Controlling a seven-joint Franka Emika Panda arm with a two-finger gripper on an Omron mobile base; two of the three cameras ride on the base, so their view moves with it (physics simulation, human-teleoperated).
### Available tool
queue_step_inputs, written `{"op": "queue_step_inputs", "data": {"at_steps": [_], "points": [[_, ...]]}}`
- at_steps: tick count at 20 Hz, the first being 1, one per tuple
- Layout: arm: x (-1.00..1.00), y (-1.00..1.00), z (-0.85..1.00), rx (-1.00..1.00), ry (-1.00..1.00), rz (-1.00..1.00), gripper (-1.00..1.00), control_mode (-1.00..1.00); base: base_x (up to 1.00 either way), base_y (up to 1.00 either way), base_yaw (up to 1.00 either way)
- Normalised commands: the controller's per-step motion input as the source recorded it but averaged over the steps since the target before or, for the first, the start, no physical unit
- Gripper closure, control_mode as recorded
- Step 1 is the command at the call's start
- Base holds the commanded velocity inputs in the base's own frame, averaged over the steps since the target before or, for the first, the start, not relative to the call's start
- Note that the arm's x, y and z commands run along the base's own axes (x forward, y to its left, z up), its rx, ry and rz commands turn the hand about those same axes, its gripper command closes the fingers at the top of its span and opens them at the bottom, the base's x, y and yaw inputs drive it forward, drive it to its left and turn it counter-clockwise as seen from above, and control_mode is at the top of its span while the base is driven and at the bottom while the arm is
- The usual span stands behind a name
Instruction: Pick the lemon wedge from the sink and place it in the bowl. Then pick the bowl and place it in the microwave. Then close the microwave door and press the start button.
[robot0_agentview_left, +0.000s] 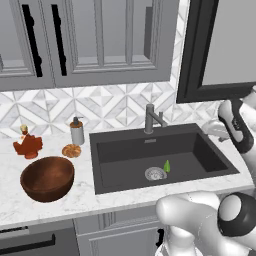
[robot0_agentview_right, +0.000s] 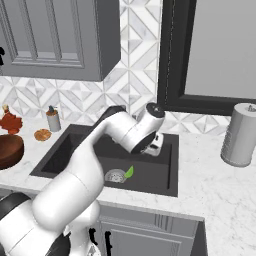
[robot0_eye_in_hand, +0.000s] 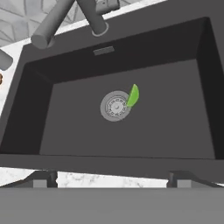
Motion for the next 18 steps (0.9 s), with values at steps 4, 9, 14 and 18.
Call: {"op": "queue_step_inputs", "data": {"at_steps": [4, 9, 14, 18], "points": [[0.04, 0.0, -0.53, 0.0, 0.01, 0.0, -1.0, -1.0, 0.0, 0.0, 0.0], [0.01, 0.07, -0.58, 0.0, 0.0, 0.0, -1.0, -1.0, 0.0, 0.0, 0.0], [0.21, 0.28, -0.42, 0.0, 0.0, 0.0, -1.0, -1.0, 0.0, 0.0, 0.0], [0.41, 0.1, -0.3, 0.0, 0.02, 0.0, -1.0, -1.0, 0.0, 0.0, 0.0]]}}
